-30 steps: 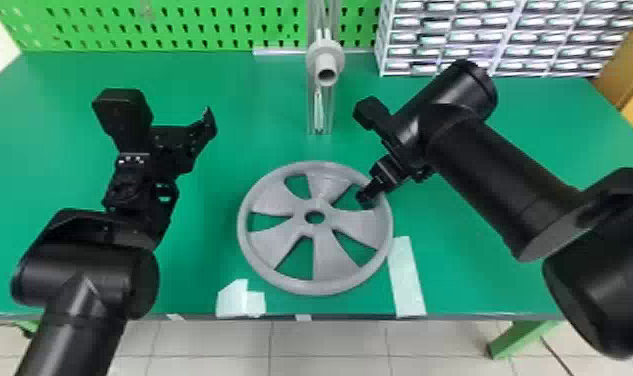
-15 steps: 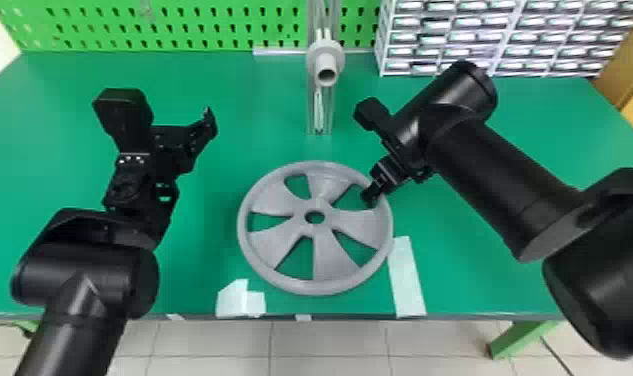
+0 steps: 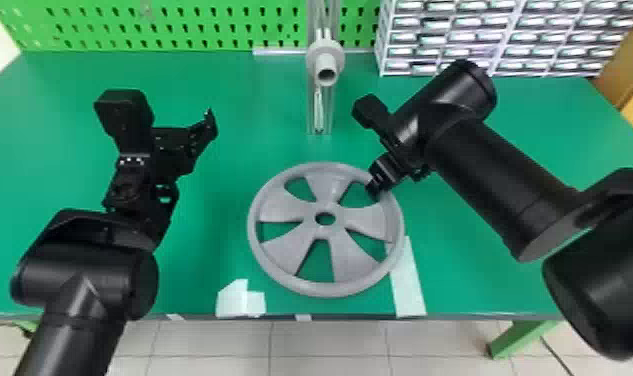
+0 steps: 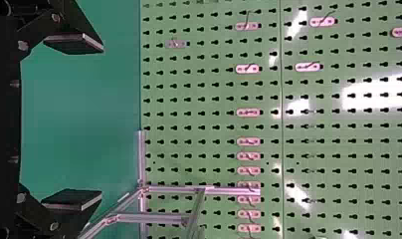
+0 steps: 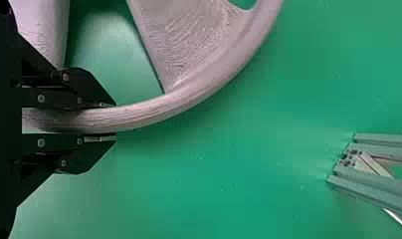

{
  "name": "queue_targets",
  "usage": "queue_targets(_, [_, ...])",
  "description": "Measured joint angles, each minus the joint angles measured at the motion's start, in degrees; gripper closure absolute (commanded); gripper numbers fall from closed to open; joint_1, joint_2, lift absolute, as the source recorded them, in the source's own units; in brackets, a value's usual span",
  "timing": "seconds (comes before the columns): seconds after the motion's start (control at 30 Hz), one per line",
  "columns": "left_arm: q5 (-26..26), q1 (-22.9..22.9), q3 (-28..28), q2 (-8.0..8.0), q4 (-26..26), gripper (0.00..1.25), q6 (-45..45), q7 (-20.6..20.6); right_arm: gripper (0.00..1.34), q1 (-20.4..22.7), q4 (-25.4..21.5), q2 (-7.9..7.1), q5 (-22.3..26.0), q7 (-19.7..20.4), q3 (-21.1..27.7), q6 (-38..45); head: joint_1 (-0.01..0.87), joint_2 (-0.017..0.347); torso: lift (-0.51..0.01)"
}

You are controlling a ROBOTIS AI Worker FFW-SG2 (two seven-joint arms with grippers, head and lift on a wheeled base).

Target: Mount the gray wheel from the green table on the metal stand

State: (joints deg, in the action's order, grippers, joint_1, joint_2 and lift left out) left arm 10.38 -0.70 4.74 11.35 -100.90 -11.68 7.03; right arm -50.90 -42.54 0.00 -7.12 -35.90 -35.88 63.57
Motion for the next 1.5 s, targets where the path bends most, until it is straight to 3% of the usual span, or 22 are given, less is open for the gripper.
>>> queue_targets(0.33, [0.2,0.1,0.1,0.11,0.0,0.24,0.1,0.0,1.10,0.3,-1.3,0.00,0.0,1.0,-0.2,0.2,0.867,0.052,-0.100])
queue_targets(0.8, [0.4,0.8,-0.3,0.41,-1.8,0.25,0.7,0.0,1.13,3.6,-9.4,0.00,-1.7,5.0,3.7,1.0,0.867,0.052,-0.100])
queue_targets(0.93, [0.3,0.9,-0.6,0.42,-2.1,0.25,0.8,0.0,1.13,5.0,-12.2,0.00,-2.1,5.2,4.9,1.6,0.867,0.052,-0.100])
queue_targets(1.27, [0.3,1.0,-0.8,0.43,-2.4,0.26,0.8,0.0,1.19,10.6,-24.3,0.00,-3.0,8.1,8.8,4.6,0.867,0.052,-0.100])
queue_targets(1.5, [0.3,1.2,-0.6,0.42,-3.6,0.26,0.8,0.7,1.19,13.1,-29.7,-0.14,-3.9,8.4,11.0,6.4,0.867,0.052,-0.100])
